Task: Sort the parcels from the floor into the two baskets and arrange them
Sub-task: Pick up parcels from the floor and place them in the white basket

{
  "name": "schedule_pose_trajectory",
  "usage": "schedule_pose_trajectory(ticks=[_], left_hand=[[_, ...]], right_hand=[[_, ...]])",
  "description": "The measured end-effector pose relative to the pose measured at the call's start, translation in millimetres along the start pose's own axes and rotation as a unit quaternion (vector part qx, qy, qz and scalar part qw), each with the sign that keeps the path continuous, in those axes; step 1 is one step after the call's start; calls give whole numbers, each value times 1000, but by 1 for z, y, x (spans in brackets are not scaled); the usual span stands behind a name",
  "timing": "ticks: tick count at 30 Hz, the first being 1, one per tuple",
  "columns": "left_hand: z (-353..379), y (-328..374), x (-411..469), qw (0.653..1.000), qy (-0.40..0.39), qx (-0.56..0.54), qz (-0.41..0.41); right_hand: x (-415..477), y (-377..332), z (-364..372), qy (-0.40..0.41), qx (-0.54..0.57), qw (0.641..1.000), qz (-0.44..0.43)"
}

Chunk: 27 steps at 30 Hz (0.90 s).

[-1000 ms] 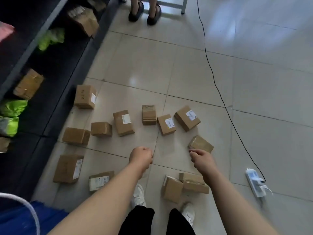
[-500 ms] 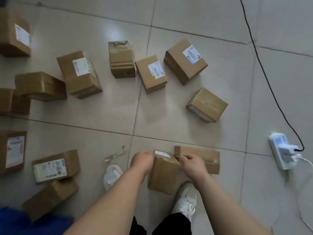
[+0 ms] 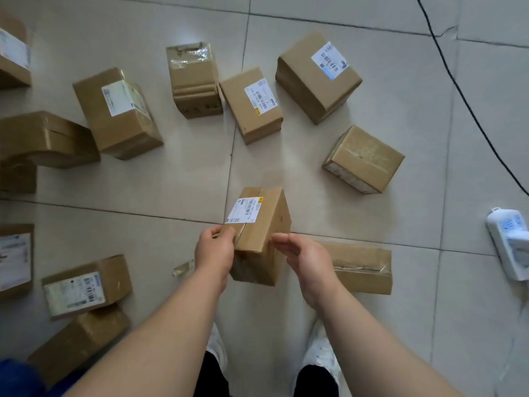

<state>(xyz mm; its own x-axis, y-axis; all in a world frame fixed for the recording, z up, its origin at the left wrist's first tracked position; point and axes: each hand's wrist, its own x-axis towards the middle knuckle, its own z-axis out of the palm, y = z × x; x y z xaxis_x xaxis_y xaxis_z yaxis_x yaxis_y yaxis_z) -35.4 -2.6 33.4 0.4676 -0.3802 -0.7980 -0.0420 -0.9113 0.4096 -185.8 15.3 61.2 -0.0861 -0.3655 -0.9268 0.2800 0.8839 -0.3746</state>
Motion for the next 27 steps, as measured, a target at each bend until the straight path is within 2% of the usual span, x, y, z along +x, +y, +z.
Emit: schedule_pose_trajectory(ticks=[5,8,11,14,16,18,20,23,25,27], left_hand=[[1,16,18,997,-10,-15,74],[6,9,28,997,-14,21,69],[8,-2,35,988,-1,133,83],[10,-16,38,960,-15,263,99],[15,-24,41,948,-52,299,98],[19,-28,48,935,-78,328,111],[24,-30,55,927,-80,347,118],[29,-31,64,913,-70,378,135],[28,-31,68,913,-78,377,135],[20,-34,74,915,-43,383,122]], right_hand=[[16,-3,17,5,58,998,-20],[25,1,18,-1,62,998,-17],[27,11,21,-30,46,998,-6],[28,25,25,-63,-53,997,2],[31,28,26,-50,-78,996,-1],[38,27,25,-19,-54,998,-10],[49,24,23,14,-42,999,-22],[63,21,19,48,-82,995,-42],[69,20,19,41,-95,994,-34],[73,20,24,10,-80,997,-18]])
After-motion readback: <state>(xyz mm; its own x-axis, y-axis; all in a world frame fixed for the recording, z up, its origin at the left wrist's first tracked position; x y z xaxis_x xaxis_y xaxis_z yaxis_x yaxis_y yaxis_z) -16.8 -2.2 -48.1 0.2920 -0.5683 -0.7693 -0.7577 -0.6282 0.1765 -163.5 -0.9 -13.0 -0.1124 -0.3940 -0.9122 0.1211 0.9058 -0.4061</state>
